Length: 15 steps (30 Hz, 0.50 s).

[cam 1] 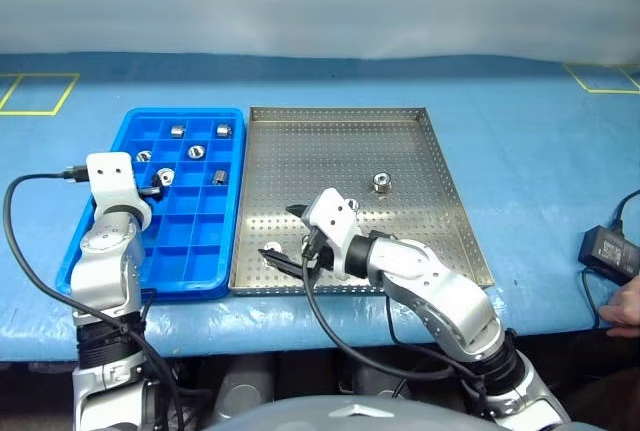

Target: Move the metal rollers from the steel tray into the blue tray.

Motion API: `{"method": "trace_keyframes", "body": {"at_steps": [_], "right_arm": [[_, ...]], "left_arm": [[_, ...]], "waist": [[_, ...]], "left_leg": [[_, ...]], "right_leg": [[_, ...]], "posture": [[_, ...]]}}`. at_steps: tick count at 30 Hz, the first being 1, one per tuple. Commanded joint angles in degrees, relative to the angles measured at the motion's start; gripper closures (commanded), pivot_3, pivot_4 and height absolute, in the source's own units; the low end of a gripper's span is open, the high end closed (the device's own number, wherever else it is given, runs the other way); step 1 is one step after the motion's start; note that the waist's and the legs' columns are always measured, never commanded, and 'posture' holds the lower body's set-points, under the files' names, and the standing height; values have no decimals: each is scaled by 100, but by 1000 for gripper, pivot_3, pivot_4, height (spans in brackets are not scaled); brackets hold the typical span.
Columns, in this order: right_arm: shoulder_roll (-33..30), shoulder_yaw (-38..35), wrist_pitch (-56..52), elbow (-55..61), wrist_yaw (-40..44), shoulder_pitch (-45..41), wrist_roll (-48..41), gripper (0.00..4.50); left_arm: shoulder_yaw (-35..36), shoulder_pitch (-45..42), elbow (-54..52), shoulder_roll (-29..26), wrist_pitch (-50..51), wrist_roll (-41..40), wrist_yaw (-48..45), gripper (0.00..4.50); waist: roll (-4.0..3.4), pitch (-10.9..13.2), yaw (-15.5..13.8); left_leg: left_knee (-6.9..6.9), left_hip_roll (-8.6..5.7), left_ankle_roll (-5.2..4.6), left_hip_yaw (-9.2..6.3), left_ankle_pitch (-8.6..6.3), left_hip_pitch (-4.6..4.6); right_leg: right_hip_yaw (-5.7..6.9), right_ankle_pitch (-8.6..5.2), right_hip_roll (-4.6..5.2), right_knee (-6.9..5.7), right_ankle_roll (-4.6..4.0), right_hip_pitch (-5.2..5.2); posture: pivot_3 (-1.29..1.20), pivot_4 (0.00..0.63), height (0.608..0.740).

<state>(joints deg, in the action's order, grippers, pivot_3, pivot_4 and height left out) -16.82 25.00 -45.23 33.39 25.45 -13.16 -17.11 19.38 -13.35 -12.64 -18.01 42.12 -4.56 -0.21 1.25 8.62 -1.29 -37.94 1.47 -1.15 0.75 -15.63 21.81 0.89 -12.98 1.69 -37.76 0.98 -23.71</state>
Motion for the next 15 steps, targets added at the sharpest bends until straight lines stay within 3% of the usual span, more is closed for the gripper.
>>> {"method": "trace_keyframes", "body": {"at_steps": [1,8,15], "right_arm": [[-133,-483,-144,526,-147,200,-96,0],[-708,-1540,-511,1019,-258,914,-237,0],[-937,-2125,-662,1253,-409,1450,-256,0]], "left_arm": [[-257,-293,-779,-234,152,-261,-455,24],[-1252,-979,-917,-736,883,-1536,-2392,24],[-2966,-1299,-495,-1441,813,-1578,-3966,24]], "waist": [[0,0,-1],[-2,-1,46],[-4,1,266]], "left_leg": [[-1,0,0,-1,0,0],[-1,-4,1,5,1,-2],[5,-1,0,19,0,-5]], "right_leg": [[1,0,1,0,0,0],[-2,0,-3,0,1,3],[-17,-3,-25,-4,-2,-6]], "posture": [[26,150,740],[4,150,740],[-51,150,740]]}}
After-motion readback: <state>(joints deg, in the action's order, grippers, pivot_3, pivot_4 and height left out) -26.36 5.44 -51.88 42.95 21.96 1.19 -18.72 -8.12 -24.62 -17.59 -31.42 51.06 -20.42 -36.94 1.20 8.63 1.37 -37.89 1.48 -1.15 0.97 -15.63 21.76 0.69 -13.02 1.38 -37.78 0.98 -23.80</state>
